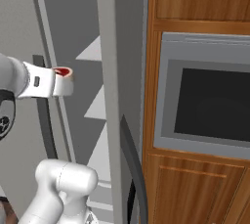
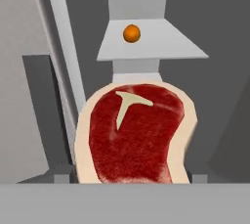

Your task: Take the tangerine, steak, and potato from the freezer and place them in the bowl on the counter.

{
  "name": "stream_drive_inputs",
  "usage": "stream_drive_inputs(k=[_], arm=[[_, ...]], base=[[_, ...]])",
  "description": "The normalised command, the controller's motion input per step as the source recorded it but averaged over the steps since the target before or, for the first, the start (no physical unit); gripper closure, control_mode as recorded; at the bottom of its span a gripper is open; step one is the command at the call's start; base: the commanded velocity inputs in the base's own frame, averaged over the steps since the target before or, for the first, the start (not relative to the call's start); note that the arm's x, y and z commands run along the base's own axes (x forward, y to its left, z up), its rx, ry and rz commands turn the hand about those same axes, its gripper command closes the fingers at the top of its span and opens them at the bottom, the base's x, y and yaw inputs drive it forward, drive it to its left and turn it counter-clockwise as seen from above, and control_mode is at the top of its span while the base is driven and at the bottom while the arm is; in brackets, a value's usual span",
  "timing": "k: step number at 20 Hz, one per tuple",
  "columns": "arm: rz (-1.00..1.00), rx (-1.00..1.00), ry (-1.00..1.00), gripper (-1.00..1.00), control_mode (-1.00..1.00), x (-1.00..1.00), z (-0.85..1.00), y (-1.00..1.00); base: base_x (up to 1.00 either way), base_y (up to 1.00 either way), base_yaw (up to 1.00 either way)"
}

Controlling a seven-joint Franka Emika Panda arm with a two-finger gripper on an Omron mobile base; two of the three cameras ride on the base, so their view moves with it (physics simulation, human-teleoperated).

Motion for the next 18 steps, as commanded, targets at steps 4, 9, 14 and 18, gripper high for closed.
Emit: stream_drive_inputs(k=[4,9,14,18], arm=[[-0.01,0.0,0.16,1.0,-1.0,-1.0,-0.08,0.36],[0.01,0.0,0.01,1.0,-1.0,-0.53,-0.04,0.02],[0.01,0.0,0.0,1.0,-1.0,0.0,-0.01,0.0],[0.0,0.0,0.0,1.0,-1.0,0.11,-0.09,0.0]], base=[[0.0,0.0,0.0],[0.0,0.0,0.0],[0.0,0.0,0.0],[0.0,0.0,0.0]])
